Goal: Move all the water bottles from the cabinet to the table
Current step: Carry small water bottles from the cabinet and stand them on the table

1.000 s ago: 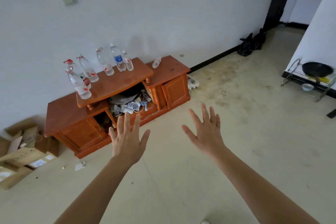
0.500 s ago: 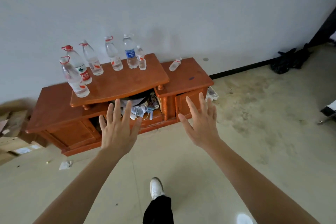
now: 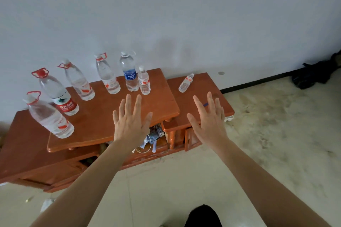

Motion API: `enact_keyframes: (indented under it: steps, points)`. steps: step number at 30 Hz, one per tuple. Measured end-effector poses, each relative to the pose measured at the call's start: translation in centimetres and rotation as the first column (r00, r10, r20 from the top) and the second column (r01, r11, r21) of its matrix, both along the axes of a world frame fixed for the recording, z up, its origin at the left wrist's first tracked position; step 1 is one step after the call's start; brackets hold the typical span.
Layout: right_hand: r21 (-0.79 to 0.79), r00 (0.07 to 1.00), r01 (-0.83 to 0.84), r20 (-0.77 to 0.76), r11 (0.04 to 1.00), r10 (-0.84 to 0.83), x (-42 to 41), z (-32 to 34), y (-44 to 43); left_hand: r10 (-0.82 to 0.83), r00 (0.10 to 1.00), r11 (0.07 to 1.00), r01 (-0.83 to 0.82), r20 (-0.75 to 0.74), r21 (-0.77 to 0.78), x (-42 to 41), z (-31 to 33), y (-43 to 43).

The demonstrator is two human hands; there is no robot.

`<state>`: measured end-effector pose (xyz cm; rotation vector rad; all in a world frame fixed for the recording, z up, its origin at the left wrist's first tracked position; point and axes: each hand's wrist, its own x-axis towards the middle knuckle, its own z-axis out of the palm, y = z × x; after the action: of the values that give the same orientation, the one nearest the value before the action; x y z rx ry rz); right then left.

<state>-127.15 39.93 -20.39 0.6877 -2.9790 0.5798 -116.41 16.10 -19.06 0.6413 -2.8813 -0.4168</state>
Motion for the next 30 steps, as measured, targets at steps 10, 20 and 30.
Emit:
enact_keyframes:
  steps: [10,20,30]
  points:
    - [0.041,0.971,-0.085,0.229,0.996,0.073,-25.3,-7.8,-8.1,0.043,0.984,0.998,-0.049,0.175,0.03,-21.4,-6.9,-4.8]
    - [0.061,0.889,-0.073,0.457,0.995,0.037,-42.4,-18.0,-14.0,0.037,0.909,0.987,-0.097,0.415,0.125,-38.4,-15.7,-6.8]
    - [0.056,0.749,0.116,0.651,0.992,-0.124,-47.2,-33.2,-18.1,-0.044,0.793,0.987,-0.058,0.608,0.147,-45.2,-30.9,-8.8]
